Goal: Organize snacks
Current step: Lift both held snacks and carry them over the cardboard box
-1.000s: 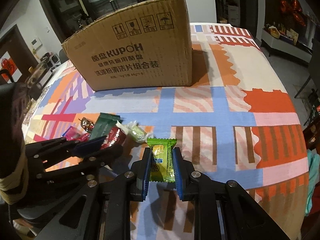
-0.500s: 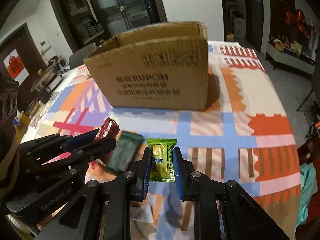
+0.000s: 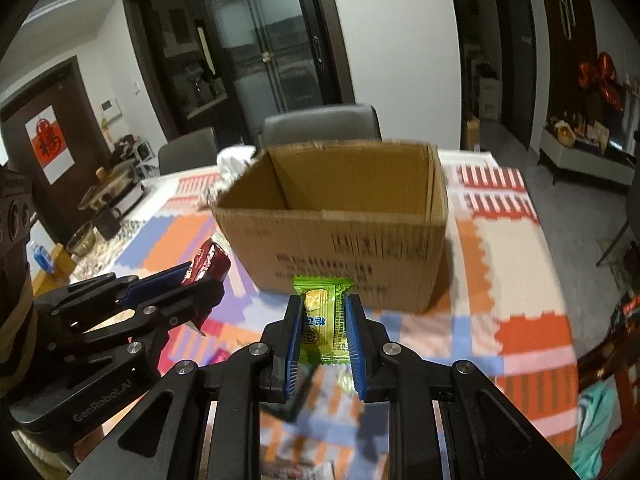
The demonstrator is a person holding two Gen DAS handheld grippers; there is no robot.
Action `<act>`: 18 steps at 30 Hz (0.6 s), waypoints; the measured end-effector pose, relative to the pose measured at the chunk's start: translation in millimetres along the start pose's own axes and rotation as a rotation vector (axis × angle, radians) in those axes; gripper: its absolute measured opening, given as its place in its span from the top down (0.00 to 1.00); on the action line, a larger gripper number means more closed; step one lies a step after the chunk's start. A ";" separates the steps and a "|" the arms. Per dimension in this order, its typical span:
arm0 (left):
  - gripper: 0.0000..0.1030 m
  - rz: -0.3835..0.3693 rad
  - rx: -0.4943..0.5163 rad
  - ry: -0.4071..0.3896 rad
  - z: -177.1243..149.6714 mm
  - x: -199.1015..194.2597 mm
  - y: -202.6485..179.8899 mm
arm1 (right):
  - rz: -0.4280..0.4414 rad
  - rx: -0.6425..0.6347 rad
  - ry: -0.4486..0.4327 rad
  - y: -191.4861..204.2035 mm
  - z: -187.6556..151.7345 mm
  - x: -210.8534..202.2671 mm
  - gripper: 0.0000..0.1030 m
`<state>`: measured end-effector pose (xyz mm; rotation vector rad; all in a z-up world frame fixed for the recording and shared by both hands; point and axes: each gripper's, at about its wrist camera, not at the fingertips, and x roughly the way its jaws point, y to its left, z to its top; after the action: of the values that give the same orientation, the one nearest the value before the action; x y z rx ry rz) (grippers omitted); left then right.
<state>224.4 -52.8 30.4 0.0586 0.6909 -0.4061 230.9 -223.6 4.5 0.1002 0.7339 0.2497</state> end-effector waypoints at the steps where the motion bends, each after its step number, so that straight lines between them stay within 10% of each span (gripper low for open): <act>1: 0.79 0.004 0.002 -0.008 3.4 -2.3 1.5 | 0.002 -0.005 -0.009 1.6 6.2 -1.4 0.78; 18: 0.79 0.053 0.050 -0.052 69.1 5.6 22.8 | -0.013 -0.063 -0.013 6.8 84.4 17.7 0.78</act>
<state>279.0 -46.5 78.4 0.1129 0.6271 -0.3732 299.1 -212.7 56.6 0.0365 0.7132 0.2592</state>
